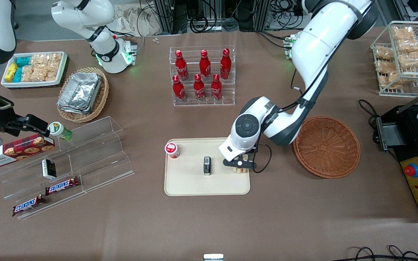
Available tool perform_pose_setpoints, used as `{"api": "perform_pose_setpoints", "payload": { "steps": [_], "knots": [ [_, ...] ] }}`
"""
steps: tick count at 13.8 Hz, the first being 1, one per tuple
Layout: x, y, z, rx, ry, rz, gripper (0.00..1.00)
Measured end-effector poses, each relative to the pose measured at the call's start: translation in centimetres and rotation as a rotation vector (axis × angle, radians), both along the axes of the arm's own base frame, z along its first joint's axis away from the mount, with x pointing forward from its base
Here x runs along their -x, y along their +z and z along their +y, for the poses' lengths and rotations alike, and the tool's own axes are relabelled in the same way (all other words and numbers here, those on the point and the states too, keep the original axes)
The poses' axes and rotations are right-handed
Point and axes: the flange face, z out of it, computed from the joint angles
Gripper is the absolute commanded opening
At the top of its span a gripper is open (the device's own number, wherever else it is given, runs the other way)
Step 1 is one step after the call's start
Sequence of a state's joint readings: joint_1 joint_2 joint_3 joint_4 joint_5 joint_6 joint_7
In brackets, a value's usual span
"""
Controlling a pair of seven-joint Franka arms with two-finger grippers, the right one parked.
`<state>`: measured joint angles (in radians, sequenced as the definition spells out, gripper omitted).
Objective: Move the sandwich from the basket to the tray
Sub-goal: 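Carry the sandwich to the white tray and lower it beside the black packet, then open the left gripper and raise it away from the tray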
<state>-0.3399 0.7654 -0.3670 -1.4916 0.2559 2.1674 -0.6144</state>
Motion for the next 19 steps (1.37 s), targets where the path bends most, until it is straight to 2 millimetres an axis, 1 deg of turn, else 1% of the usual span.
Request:
{"api": "perform_pose_setpoints", "payload": {
  "steps": [1, 3, 4, 5, 6, 9, 11, 12, 13, 14, 16, 17, 18, 19],
  "knots": [
    [-0.2, -0.8, -0.3, 0.012, -0.001, -0.006, 0.00],
    [-0.4, -2.1, -0.2, 0.015, -0.002, -0.009, 0.00],
    [-0.4, -2.4, -0.2, 0.005, -0.012, -0.017, 0.09],
    [-0.5, -2.6, -0.1, -0.004, -0.022, -0.025, 0.71],
    [-0.5, -2.6, -0.1, -0.010, -0.028, -0.031, 1.00],
    [-1.0, -2.3, 0.3, -0.011, 0.013, -0.039, 1.00],
    [-1.6, -1.3, 0.3, -0.008, 0.058, -0.056, 1.00],
    [-1.8, -0.1, 0.1, -0.007, 0.069, -0.068, 1.00],
    [-2.0, 2.0, 0.1, -0.012, 0.076, -0.079, 1.00],
    [-2.3, 5.0, 0.2, -0.021, 0.082, -0.096, 1.00],
    [-2.2, 12.8, 1.5, -0.054, 0.099, -0.136, 1.00],
    [-1.8, 16.6, 2.7, -0.073, 0.119, -0.141, 1.00],
    [-1.5, 19.6, 4.2, -0.077, 0.139, -0.127, 1.00],
    [-1.5, 22.0, 6.1, -0.064, 0.138, -0.099, 1.00]
  ]
}}
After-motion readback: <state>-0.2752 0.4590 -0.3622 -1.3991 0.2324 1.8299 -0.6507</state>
